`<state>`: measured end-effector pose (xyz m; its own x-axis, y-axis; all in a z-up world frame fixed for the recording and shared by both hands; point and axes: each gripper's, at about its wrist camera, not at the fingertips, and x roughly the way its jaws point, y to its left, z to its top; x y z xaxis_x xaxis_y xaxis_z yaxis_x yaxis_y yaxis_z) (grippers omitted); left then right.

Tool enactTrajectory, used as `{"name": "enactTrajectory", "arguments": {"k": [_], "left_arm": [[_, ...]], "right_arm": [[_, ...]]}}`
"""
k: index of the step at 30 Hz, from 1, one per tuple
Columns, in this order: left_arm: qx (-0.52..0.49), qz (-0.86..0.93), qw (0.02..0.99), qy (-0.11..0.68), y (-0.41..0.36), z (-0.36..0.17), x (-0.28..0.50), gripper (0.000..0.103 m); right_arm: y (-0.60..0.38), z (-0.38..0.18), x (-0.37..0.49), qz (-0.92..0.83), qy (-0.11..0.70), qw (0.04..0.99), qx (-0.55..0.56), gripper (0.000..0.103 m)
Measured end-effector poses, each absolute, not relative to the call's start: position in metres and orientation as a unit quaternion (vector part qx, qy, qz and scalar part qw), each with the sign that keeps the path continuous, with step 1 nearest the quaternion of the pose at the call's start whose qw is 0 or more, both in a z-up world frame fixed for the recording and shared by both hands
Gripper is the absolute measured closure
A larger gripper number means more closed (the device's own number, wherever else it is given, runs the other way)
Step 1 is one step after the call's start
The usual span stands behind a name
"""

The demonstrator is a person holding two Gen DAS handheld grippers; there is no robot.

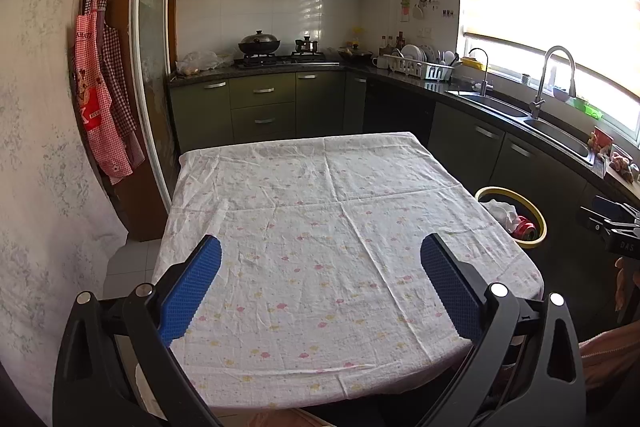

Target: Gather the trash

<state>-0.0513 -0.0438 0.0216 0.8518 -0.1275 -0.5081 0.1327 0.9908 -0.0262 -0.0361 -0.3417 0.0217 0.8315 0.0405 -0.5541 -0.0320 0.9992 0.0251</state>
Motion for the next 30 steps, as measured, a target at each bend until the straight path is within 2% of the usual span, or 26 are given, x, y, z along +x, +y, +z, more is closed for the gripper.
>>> {"name": "enactTrajectory", "arguments": {"k": [22, 30], "left_arm": [[-0.004, -0.093, 0.951, 0.294, -0.046, 0.007, -0.036, 0.005], [-0.013, -0.054, 0.935, 0.350, -0.017, -0.021, 0.050, 0.005]], "right_arm": [[-0.342, 0.008, -0.028, 0.029, 0.303, 0.952, 0.011, 0.007], [-0.325, -0.001, 0.059, 0.071, 0.340, 0.938, 0.017, 0.007]]}}
